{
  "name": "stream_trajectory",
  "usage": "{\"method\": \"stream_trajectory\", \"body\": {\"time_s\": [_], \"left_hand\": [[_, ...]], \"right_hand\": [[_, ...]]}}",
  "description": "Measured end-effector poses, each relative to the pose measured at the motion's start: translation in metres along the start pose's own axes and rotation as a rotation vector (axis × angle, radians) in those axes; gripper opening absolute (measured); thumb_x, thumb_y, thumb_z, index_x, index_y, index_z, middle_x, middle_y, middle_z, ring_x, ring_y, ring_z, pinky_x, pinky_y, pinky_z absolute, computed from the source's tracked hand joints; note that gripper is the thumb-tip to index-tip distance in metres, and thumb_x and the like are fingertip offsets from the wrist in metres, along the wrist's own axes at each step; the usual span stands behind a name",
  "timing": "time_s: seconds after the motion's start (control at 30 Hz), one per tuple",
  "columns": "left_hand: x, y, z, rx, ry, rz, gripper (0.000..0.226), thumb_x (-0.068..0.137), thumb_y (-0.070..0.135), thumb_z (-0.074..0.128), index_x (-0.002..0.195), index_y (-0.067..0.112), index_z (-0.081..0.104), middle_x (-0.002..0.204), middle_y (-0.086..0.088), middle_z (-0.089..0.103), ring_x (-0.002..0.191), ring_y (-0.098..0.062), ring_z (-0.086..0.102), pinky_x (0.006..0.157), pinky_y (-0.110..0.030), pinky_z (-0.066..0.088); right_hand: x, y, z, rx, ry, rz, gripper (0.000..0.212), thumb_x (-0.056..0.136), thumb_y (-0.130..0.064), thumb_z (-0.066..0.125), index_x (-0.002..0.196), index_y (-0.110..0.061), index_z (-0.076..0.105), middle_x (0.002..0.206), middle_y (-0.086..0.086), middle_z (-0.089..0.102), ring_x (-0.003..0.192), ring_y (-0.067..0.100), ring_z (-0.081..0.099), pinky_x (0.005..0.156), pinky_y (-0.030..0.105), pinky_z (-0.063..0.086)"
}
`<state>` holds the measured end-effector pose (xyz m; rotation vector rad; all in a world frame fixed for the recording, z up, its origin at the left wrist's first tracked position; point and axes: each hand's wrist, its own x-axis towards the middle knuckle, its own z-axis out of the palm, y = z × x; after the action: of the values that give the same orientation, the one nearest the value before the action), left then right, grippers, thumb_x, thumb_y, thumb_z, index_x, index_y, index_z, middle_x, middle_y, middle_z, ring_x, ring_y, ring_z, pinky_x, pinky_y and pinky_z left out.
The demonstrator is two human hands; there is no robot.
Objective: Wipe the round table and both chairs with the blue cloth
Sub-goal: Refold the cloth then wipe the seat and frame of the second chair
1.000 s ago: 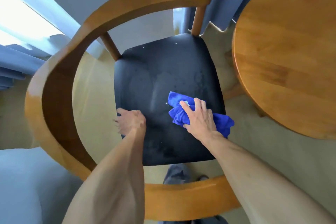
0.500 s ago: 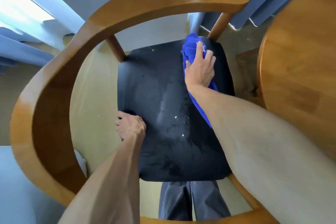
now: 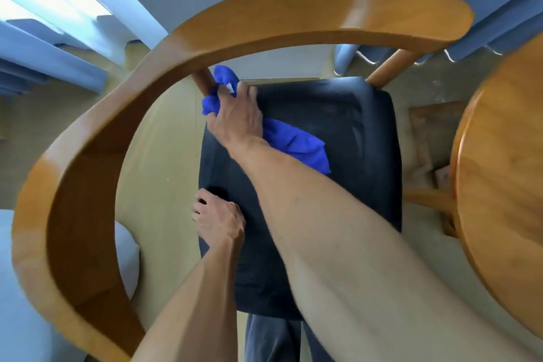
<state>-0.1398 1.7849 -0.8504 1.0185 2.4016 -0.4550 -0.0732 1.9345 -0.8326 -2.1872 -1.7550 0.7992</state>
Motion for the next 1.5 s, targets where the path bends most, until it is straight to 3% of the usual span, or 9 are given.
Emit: {"method": "stream_trajectory", "body": {"time_s": [0.2, 0.33, 0.47, 0.8, 1.13, 1.2, 1.3, 1.5], "left_hand": [[-0.002, 0.000, 0.001, 0.052, 0.009, 0.041, 0.046, 0.093, 0.011, 0.040, 0.136, -0.003, 0.029, 0.132, -0.025, 0.043, 0.117, -0.040, 0.045, 0.081, -0.047, 0.043], [-0.002, 0.009, -0.002, 0.070, -0.022, 0.012, 0.052, 0.093, 0.009, 0.041, 0.139, -0.007, 0.024, 0.134, -0.029, 0.039, 0.117, -0.042, 0.045, 0.083, -0.048, 0.044], [0.001, 0.007, 0.000, 0.091, -0.026, 0.011, 0.053, 0.093, 0.010, 0.044, 0.138, -0.008, 0.024, 0.133, -0.031, 0.041, 0.116, -0.044, 0.047, 0.083, -0.049, 0.045], [0.007, 0.004, 0.006, 0.090, -0.041, 0.016, 0.056, 0.094, 0.012, 0.048, 0.139, -0.008, 0.022, 0.135, -0.033, 0.039, 0.120, -0.046, 0.046, 0.087, -0.051, 0.045], [0.007, -0.001, 0.005, 0.105, -0.048, 0.037, 0.055, 0.095, 0.012, 0.046, 0.139, -0.010, 0.021, 0.134, -0.033, 0.038, 0.119, -0.045, 0.045, 0.085, -0.049, 0.045], [0.006, -0.002, 0.004, 0.111, -0.053, 0.059, 0.054, 0.094, 0.010, 0.045, 0.138, -0.010, 0.022, 0.132, -0.033, 0.040, 0.117, -0.044, 0.046, 0.083, -0.047, 0.044], [0.005, -0.003, 0.002, 0.115, -0.033, 0.077, 0.052, 0.094, 0.012, 0.045, 0.136, -0.010, 0.026, 0.130, -0.032, 0.043, 0.114, -0.044, 0.049, 0.080, -0.045, 0.044], [0.004, -0.005, 0.005, 0.083, -0.012, 0.075, 0.051, 0.095, 0.014, 0.046, 0.136, -0.009, 0.027, 0.132, -0.032, 0.043, 0.115, -0.044, 0.048, 0.084, -0.048, 0.044]], "right_hand": [[0.016, 0.033, -0.020, -0.154, 0.034, -0.063, 0.030, 0.095, -0.017, 0.046, 0.122, -0.022, 0.056, 0.127, 0.002, 0.045, 0.121, 0.025, 0.039, 0.066, 0.033, 0.040], [0.031, 0.070, -0.045, -0.143, 0.171, 0.245, 0.025, 0.093, -0.016, 0.048, 0.113, -0.017, 0.063, 0.125, 0.002, 0.049, 0.120, 0.025, 0.043, 0.063, 0.033, 0.037], [0.022, 0.101, -0.065, -0.060, 0.247, 0.474, 0.028, 0.090, -0.017, 0.054, 0.117, -0.019, 0.061, 0.127, 0.005, 0.047, 0.121, 0.025, 0.043, 0.065, 0.033, 0.039], [-0.009, 0.163, -0.090, 0.197, 0.519, 0.878, 0.044, 0.090, -0.018, 0.056, 0.132, -0.030, 0.059, 0.126, 0.006, 0.050, 0.118, 0.027, 0.044, 0.065, 0.035, 0.034], [-0.015, 0.183, -0.093, 0.367, 0.655, 1.175, 0.044, 0.094, -0.021, 0.053, 0.137, -0.031, 0.054, 0.133, 0.004, 0.049, 0.121, 0.025, 0.044, 0.070, 0.033, 0.033], [-0.015, 0.180, -0.095, 0.348, 0.674, 1.170, 0.045, 0.094, -0.022, 0.052, 0.139, -0.027, 0.051, 0.134, 0.006, 0.049, 0.122, 0.026, 0.043, 0.077, 0.034, 0.035], [-0.015, 0.175, -0.091, 0.249, 0.625, 1.000, 0.046, 0.088, -0.024, 0.055, 0.135, -0.021, 0.055, 0.133, 0.011, 0.050, 0.121, 0.031, 0.045, 0.093, 0.040, 0.038], [-0.041, 0.174, -0.077, 0.176, 0.567, 0.763, 0.055, 0.082, -0.033, 0.060, 0.134, -0.019, 0.056, 0.122, 0.015, 0.053, 0.111, 0.034, 0.048, 0.086, 0.039, 0.041]]}}
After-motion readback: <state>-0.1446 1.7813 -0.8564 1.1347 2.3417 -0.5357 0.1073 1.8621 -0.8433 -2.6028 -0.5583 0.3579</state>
